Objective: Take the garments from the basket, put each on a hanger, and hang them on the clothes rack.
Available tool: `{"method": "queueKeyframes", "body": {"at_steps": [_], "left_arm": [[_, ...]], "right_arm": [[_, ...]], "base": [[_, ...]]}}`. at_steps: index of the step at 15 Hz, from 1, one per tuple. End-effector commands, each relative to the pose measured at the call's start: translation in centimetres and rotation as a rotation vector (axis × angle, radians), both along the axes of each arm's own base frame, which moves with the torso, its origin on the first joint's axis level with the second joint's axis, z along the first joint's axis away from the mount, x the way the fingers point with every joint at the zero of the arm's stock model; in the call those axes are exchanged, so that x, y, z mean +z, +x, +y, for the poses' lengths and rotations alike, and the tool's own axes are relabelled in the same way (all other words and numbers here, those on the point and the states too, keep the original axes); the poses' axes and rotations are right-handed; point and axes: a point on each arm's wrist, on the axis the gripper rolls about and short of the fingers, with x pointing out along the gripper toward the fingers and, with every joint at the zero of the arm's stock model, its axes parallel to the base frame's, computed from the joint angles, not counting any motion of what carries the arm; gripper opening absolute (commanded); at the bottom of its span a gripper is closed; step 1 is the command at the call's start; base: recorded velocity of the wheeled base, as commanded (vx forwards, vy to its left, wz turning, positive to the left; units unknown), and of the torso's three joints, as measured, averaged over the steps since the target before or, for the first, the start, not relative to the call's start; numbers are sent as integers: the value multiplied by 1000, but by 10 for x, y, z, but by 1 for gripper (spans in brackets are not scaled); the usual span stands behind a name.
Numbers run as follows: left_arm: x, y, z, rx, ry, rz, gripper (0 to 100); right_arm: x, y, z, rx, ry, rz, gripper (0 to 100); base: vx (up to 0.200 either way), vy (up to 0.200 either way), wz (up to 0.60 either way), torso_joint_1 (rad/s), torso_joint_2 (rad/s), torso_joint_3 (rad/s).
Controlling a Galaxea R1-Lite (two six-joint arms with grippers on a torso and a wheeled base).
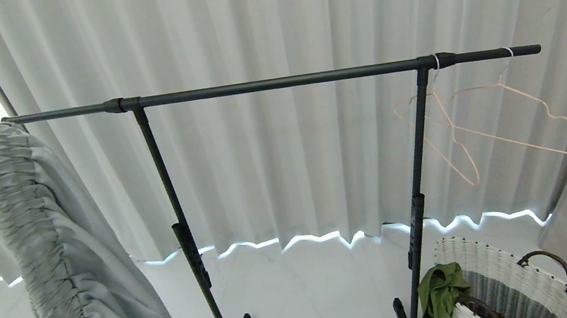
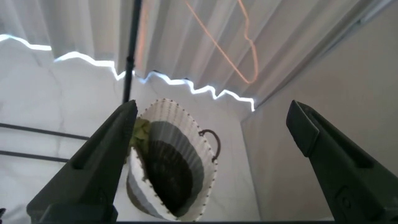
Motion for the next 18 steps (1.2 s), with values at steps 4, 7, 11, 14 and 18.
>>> {"method": "queueKeyframes", "body": {"at_steps": [4,7,11,14,18], "left_arm": [[-2,1,0,1,2,8,0],[-3,1,-1,1,4,11,0],[-4,1,-1,0,6,12,0],[-3,1,-1,1,7,11,0],[-4,4,1,26,9,14,0]], "right_arm": [[-1,1,0,2,-1,4,100],[-1,1,0,2,-1,5,100],[-1,1,0,2,1,4,100],[-2,4,0,2,0,14,100],[-5,14,2,0,-4,49,100]], "base": [[0,-200,0,1,-1,-1],[0,0,0,0,0,0],[0,0,0,0,0,0],[67,0,0,1,-1,1],[200,0,0,-4,0,2]]}}
